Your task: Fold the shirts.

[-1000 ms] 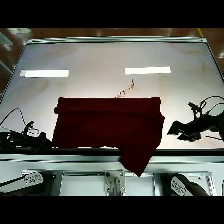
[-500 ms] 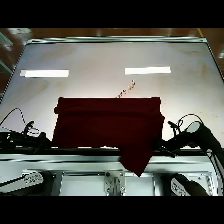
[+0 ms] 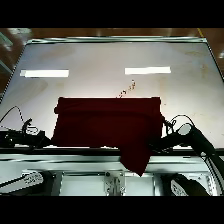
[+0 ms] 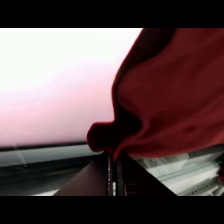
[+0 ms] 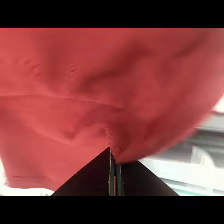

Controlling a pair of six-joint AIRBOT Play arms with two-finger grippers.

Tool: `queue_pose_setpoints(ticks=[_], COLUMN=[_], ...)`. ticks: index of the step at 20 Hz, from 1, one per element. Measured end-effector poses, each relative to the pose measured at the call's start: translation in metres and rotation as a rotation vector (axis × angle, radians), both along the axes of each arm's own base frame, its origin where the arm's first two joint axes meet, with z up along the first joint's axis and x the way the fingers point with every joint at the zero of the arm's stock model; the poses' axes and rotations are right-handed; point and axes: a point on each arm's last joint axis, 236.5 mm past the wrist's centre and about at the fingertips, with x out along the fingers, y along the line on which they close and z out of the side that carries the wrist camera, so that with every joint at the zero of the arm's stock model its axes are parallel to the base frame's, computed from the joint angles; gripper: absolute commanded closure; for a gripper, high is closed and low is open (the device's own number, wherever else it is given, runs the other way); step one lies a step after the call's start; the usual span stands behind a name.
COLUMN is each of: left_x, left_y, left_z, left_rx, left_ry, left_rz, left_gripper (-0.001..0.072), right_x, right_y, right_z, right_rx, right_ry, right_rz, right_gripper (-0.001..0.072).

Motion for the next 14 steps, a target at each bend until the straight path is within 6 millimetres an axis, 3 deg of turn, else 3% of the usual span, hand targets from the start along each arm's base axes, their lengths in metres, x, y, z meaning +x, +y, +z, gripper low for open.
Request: queue_pose_setpoints(ticks=[3,8,11,14], left_x=[0.032,0.127,0.186,0.237], left_y=[0.016,0.021,0.007,-0.01], left_z=[0.021,0.091,0.124,0.137], left_rx=[0.042,0.07,0.088,0.082], left_ry=[-0.114,-0.407,-0.527,-0.579], left_rz=[0.005,0.037,0.034,0.041], left_gripper=[0.0674,0.0674,0.0674,0.0673], right_x=[0.046,0.132,0.184,0.232], right_y=[0.0,-0.003,-0.007,-0.012], right_z=[0.034,0.098,0.114,0.111], right_rx=[-0.004,-0.009,-0.02,-0.03], right_ry=[-0.169,-0.396,-0.473,-0.504], right_rz=[0.004,-0.044,-0.078,-0.102], right_gripper=[0.065,0.0649,0.0649,0.0649])
